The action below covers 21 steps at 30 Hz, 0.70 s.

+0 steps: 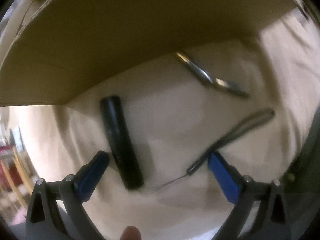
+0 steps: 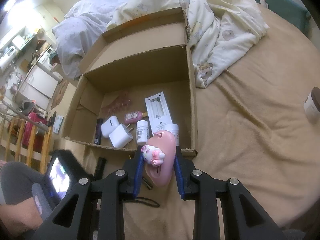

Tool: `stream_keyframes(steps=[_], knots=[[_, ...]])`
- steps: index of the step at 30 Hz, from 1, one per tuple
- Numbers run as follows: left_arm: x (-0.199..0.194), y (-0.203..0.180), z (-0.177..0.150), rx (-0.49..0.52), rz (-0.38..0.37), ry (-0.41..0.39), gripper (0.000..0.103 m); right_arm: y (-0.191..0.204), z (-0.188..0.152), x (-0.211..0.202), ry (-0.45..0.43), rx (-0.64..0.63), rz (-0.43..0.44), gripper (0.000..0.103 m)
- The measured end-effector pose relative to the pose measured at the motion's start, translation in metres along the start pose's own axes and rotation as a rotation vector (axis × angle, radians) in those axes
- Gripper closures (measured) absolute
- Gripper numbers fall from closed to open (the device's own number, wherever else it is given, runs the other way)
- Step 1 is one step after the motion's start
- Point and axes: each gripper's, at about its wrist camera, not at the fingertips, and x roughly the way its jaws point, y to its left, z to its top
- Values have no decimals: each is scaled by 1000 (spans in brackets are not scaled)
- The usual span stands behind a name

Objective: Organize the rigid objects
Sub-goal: 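Lift the pink item and black flashlight with both tools toward the box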

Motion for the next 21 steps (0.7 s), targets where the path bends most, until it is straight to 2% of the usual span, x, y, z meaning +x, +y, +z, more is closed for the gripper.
stream_keyframes(steps=[5,8,10,12,15,19,21], knots=[[-3,38,16,-229,-100,-32,3,-2,0,0,2,6,1,73],[-4,52,14,-287,-101,-37,26,-2,0,0,4,5,2,73],[-8,53,14,-287,-96,-53,41,-1,0,1,8,3,4,73],[-16,63,3,-280,-83,-70,65,0,0,2,12,1,2,73],[-26,72,-4,-275,-78,-84,86,0,-1,3,13,2,1,73],[-33,80,-18,-292,-91,-81,86,0,-1,3,13,1,1,73],[-41,100,-19,-296,-98,-84,86,0,-1,3,13,1,0,73]])
